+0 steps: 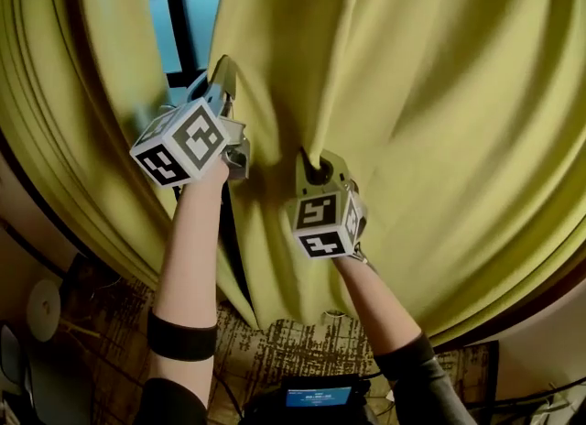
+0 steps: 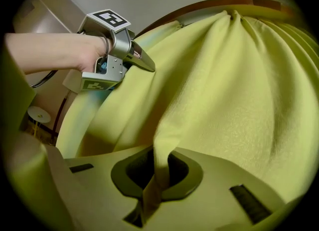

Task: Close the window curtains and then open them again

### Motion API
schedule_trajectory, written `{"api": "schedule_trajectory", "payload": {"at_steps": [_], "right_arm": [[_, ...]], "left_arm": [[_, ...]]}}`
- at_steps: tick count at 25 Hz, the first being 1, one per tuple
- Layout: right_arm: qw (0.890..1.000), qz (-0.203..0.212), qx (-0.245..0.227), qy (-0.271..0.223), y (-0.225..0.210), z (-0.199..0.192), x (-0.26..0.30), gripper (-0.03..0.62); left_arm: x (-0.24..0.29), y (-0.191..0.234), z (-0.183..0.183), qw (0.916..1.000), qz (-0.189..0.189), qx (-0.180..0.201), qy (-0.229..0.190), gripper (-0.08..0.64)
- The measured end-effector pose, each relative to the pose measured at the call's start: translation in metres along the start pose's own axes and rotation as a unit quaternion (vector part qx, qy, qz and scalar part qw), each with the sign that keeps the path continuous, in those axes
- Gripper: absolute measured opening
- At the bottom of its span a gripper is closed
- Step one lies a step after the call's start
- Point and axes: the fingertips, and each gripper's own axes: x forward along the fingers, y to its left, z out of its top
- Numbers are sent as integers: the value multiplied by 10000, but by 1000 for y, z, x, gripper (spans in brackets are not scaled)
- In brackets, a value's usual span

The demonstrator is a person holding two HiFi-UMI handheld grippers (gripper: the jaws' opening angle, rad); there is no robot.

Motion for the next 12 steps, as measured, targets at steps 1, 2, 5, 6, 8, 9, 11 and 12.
{"api": "schedule_trajectory", "payload": {"at_steps": [1, 2, 5, 6, 8, 9, 11, 12], "right_arm": [[10000, -53, -12, -4, 0, 1, -1, 21], [9999, -112, -20, -5, -1, 1, -3, 21], [9998, -220, -28, 1, -3, 5, -9, 21], [9997, -234, -14, 15, -3, 6, -10, 23], [9997, -244, 35, 75, -5, 5, -12, 21], [9996, -229, 65, 118, -5, 3, -12, 21], [9996, -153, 126, 200, -2, -6, -9, 21], [9996, -104, 129, 234, 3, -10, -6, 22]], "left_arm": [[0, -3, 2, 9999, -96, -71, -16, -6], [0, -8, 3, 9998, -195, -106, -27, -6], [-1, -20, 10, 9989, -435, -161, -65, -6], [-2, -22, 12, 9987, -480, -184, -69, -6], [-1, -23, 11, 9984, -488, -276, -38, -6], [0, -20, 7, 9984, -444, -348, 0, -6], [2, -6, -3, 9984, -293, -483, 89, -6], [2, 5, -8, 9983, -210, -536, 119, -6]]}}
